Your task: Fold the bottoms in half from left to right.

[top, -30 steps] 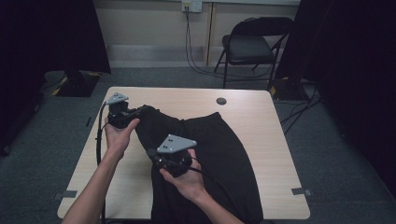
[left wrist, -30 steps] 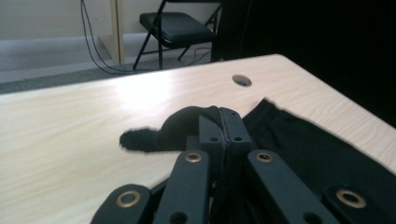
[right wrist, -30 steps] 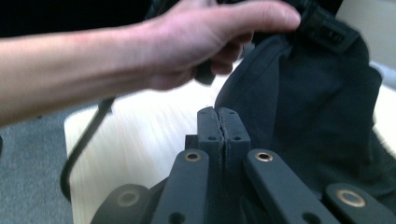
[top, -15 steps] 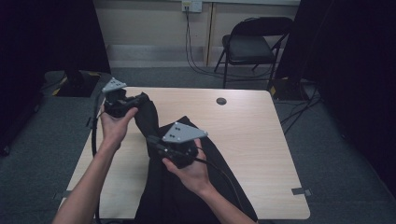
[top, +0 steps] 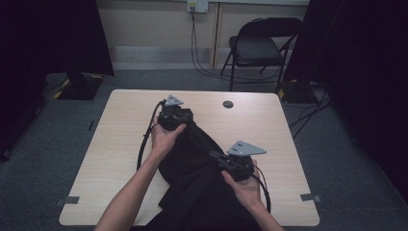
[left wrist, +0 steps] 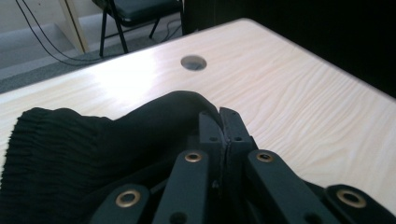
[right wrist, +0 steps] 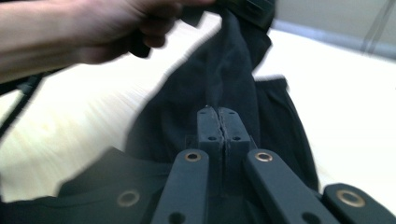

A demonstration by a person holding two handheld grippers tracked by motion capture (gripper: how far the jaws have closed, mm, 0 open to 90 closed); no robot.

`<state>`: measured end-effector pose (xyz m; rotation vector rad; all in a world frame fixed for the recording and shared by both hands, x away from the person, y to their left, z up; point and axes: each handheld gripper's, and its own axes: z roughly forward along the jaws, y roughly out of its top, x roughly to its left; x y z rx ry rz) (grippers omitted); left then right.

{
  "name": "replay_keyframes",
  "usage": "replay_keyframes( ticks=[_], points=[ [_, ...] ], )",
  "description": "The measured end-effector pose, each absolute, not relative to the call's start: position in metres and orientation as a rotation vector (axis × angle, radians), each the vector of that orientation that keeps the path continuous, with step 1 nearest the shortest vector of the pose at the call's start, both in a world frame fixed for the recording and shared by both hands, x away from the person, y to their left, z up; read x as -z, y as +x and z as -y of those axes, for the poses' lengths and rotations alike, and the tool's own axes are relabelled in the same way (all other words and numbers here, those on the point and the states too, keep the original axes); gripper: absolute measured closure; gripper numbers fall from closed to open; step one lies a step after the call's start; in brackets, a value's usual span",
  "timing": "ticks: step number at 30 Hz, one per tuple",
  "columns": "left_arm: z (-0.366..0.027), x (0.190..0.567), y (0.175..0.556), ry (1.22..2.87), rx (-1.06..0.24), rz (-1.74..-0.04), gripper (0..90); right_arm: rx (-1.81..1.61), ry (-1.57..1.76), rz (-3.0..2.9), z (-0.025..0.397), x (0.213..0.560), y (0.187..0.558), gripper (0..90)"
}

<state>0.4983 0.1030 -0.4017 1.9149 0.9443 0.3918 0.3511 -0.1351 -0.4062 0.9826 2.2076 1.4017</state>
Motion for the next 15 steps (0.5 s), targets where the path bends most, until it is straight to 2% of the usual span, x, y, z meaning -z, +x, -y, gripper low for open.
replay_keyframes(
  ticks=[2, 4, 8, 12, 15],
  points=[
    [-0.096, 0.414, 0.503, 1.930, -0.381, -0.956, 86.6, -1.347, 1.033, -2.206, 0.146, 0.421, 0.357, 88.8],
    [-0.093, 0.419, 0.506, 1.934, -0.389, -0.961, 71.4, -1.314, 1.105, -2.226, 0.154, 0.435, 0.365, 88.8],
    [-0.098, 0.416, 0.501, 1.912, -0.405, -0.949, 54.7, -1.230, 1.173, -2.268, 0.160, 0.455, 0.378, 88.8],
    [-0.113, 0.410, 0.494, 1.902, -0.424, -0.943, 49.0, -1.150, 1.210, -2.293, 0.161, 0.465, 0.386, 88.8],
    [-0.126, 0.409, 0.489, 1.899, -0.427, -0.964, 48.8, -1.108, 1.190, -2.305, 0.162, 0.465, 0.381, 88.7]
  ],
)
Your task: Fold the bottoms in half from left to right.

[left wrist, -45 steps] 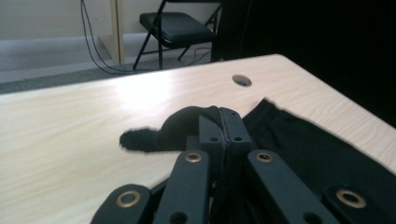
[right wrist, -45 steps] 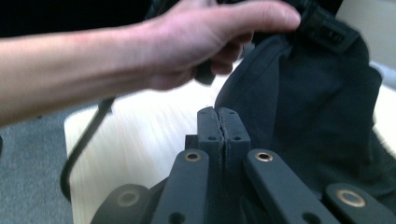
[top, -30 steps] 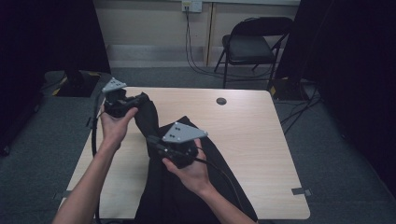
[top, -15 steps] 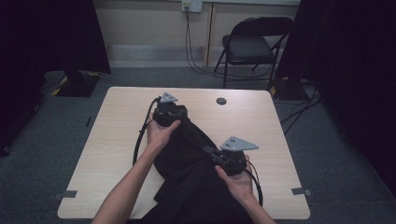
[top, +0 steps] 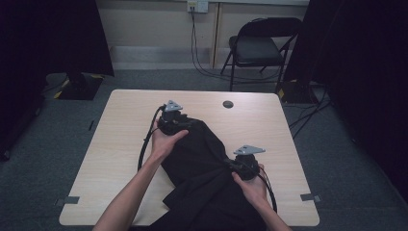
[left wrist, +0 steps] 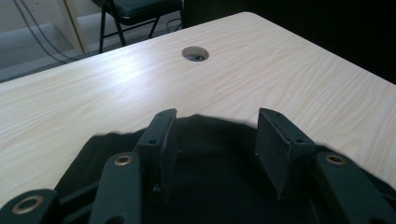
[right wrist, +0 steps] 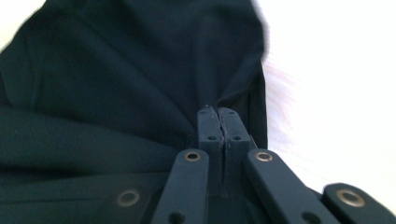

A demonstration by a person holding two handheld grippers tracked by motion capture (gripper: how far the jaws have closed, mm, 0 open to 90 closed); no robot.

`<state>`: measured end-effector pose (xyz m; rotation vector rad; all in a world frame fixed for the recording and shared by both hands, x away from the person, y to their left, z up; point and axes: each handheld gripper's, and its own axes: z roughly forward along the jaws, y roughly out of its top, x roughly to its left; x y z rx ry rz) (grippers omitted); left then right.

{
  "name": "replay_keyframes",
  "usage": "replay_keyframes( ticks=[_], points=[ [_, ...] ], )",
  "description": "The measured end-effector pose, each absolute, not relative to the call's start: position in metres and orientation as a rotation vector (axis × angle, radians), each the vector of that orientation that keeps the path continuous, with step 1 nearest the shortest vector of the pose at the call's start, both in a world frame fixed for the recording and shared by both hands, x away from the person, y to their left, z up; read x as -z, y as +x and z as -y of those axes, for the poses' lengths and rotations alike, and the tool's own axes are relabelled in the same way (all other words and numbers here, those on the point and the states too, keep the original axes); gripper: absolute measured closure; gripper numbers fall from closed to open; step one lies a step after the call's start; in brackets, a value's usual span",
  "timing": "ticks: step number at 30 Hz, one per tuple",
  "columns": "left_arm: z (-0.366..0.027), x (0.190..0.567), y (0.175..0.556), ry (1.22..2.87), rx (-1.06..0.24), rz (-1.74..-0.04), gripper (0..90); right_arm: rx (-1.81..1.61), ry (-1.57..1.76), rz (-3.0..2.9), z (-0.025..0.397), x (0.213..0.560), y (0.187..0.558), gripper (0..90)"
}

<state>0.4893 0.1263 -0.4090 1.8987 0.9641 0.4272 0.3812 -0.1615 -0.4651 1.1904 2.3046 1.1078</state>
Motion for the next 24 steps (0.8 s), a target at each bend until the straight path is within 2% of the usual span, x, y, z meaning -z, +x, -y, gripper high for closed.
replay_keyframes(
  ticks=[4, 7, 10, 12, 17, 24],
  points=[
    [-0.142, 0.416, 0.477, 1.908, -0.413, -0.982, 50.0, -1.082, 1.147, -2.314, 0.165, 0.459, 0.374, 87.1],
    [-0.150, 0.426, 0.461, 1.921, -0.381, -0.976, 53.8, -1.054, 1.165, -2.315, 0.171, 0.459, 0.370, 81.7],
    [-0.156, 0.439, 0.444, 1.956, -0.353, -0.962, 59.5, -0.997, 1.158, -2.274, 0.180, 0.457, 0.363, 65.2],
    [-0.158, 0.448, 0.433, 2.007, -0.335, -0.954, 61.7, -1.040, 1.175, -2.249, 0.186, 0.453, 0.359, 61.7],
    [-0.160, 0.458, 0.407, 2.102, -0.250, -0.869, 64.3, -1.153, 1.103, -2.246, 0.171, 0.442, 0.350, 63.6],
    [-0.157, 0.482, 0.391, 2.143, -0.190, -0.887, 57.6, -1.194, 0.946, -2.451, 0.113, 0.459, 0.342, 66.9]
  ],
)
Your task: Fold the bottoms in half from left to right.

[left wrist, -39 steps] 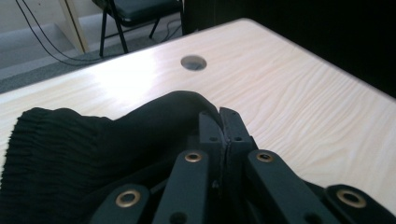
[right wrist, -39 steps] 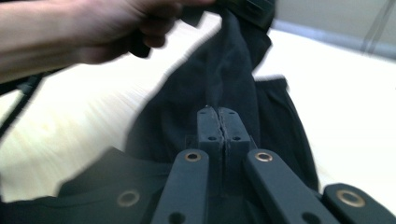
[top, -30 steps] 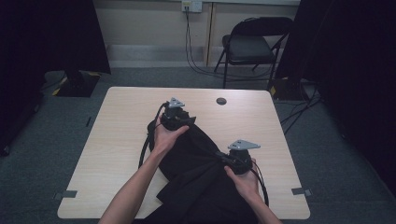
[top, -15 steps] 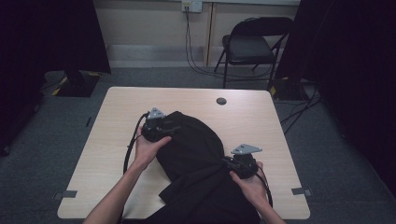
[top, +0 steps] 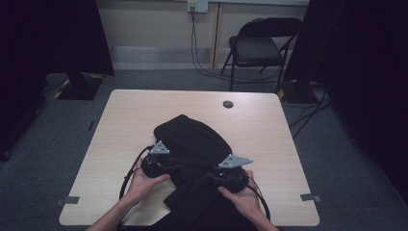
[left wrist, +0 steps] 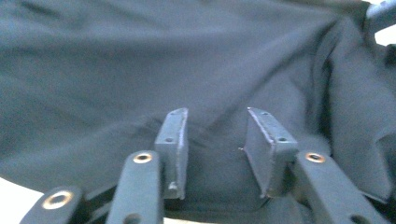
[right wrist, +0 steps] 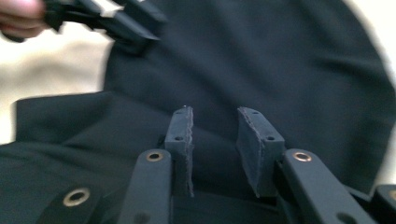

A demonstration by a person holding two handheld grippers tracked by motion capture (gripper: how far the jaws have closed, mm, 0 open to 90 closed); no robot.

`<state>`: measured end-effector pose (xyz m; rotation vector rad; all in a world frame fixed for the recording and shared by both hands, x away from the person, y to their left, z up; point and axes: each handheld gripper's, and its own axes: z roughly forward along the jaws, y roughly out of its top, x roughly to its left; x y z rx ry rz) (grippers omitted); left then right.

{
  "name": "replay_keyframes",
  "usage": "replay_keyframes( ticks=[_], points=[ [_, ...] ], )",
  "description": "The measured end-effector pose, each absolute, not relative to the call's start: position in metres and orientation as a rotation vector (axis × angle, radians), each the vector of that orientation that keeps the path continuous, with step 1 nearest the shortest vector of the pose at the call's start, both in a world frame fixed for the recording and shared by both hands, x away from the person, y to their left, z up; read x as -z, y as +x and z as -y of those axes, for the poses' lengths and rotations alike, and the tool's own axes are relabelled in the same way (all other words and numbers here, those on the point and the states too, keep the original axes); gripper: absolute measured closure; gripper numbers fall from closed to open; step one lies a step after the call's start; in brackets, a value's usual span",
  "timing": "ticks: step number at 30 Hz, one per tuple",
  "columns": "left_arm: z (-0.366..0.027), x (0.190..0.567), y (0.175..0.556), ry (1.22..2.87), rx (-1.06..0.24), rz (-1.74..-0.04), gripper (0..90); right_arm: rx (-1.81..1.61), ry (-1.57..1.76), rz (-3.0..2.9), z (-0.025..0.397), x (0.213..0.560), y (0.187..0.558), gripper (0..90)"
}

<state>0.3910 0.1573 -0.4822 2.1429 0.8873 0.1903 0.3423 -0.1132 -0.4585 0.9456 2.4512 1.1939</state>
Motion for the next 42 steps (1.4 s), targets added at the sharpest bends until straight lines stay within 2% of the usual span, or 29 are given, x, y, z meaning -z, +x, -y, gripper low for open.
replay_keyframes(
  ticks=[4, 8, 12, 19, 24, 32, 34, 36, 37, 40, 42],
  points=[
    [-0.153, 0.494, 0.390, 2.153, -0.237, -0.888, 58.1, -1.169, 0.860, -2.544, 0.090, 0.472, 0.333, 67.3],
    [-0.150, 0.494, 0.392, 2.198, -0.348, -0.867, 67.5, -1.147, 0.865, -2.575, 0.085, 0.482, 0.333, 66.1],
    [-0.152, 0.497, 0.402, 2.172, -0.375, -0.870, 68.7, -1.103, 0.881, -2.603, 0.079, 0.492, 0.338, 64.0],
    [-0.155, 0.498, 0.433, 2.148, -0.413, -0.923, 70.8, -1.144, 0.909, -2.564, 0.066, 0.495, 0.360, 64.4],
    [-0.153, 0.503, 0.457, 2.074, -0.460, -0.964, 71.4, -1.155, 0.925, -2.531, 0.051, 0.497, 0.380, 64.2],
    [-0.158, 0.501, 0.496, 2.079, -0.467, -1.014, 72.3, -1.156, 0.947, -2.491, 0.030, 0.498, 0.408, 64.1],
    [-0.160, 0.501, 0.502, 2.079, -0.461, -1.019, 72.4, -1.150, 0.972, -2.484, 0.027, 0.498, 0.414, 63.5],
    [-0.161, 0.500, 0.505, 2.094, -0.457, -1.008, 72.3, -1.106, 0.931, -2.496, 0.024, 0.494, 0.415, 54.2],
    [-0.162, 0.500, 0.505, 2.099, -0.463, -0.995, 71.9, -1.097, 0.918, -2.502, 0.024, 0.492, 0.414, 52.9],
    [-0.166, 0.498, 0.504, 2.087, -0.451, -1.043, 62.6, -1.156, 0.866, -2.550, 0.026, 0.483, 0.404, 52.5],
    [-0.168, 0.494, 0.500, 2.082, -0.453, -1.064, 60.7, -1.176, 0.829, -2.598, 0.026, 0.481, 0.395, 51.7]
  ],
)
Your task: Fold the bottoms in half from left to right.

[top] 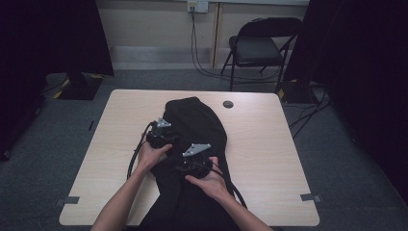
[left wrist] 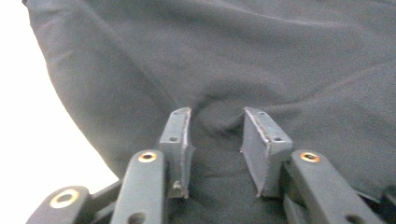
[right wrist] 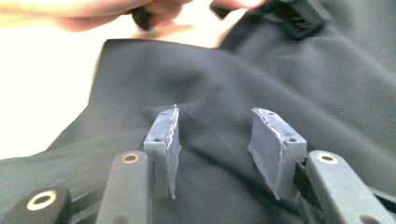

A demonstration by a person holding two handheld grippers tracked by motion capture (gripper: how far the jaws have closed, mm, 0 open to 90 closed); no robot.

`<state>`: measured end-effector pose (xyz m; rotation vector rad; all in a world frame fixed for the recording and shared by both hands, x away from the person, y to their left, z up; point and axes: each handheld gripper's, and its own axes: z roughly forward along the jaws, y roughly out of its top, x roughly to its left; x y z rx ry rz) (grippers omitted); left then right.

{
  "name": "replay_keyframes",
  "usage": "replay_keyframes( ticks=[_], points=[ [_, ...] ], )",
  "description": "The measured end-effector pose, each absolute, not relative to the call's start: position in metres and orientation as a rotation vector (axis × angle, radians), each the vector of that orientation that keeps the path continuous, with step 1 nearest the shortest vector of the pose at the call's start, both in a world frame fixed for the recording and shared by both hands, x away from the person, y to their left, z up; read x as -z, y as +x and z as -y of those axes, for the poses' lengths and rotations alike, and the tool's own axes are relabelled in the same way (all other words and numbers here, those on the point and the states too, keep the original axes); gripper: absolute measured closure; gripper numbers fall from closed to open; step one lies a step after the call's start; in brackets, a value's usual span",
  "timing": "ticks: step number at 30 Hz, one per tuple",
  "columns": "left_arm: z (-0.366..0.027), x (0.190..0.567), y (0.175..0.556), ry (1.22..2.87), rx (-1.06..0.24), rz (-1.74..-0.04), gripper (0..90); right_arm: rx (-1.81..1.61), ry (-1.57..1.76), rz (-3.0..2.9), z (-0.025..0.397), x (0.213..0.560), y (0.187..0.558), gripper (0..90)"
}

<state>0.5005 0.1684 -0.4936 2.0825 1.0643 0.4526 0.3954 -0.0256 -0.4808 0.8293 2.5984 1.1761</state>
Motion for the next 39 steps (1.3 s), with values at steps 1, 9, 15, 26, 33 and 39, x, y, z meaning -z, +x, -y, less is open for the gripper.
replay_keyframes(
  ticks=[1, 9, 15, 26, 33, 39],
  points=[
    [-0.170, 0.490, 0.497, 2.082, -0.485, -1.051, 61.0, -1.165, 0.815, -2.621, 0.025, 0.481, 0.391, 51.0],
    [-0.177, 0.468, 0.452, 2.106, -0.455, -0.941, 61.5, -1.084, 0.792, -2.612, 0.046, 0.494, 0.367, 53.6],
    [-0.168, 0.486, 0.448, 2.192, -0.420, -0.936, 62.9, -1.081, 0.817, -2.586, 0.053, 0.492, 0.364, 87.1],
    [-0.168, 0.494, 0.459, 2.177, -0.504, -0.993, 65.1, -1.121, 0.825, -2.533, 0.091, 0.462, 0.347, 89.8],
    [-0.171, 0.497, 0.465, 2.138, -0.530, -1.018, 68.7, -1.039, 0.885, -2.545, 0.136, 0.467, 0.325, 89.8],
    [-0.174, 0.500, 0.471, 2.077, -0.531, -1.065, 68.6, -1.013, 0.948, -2.555, 0.162, 0.471, 0.315, 89.0]
  ],
)
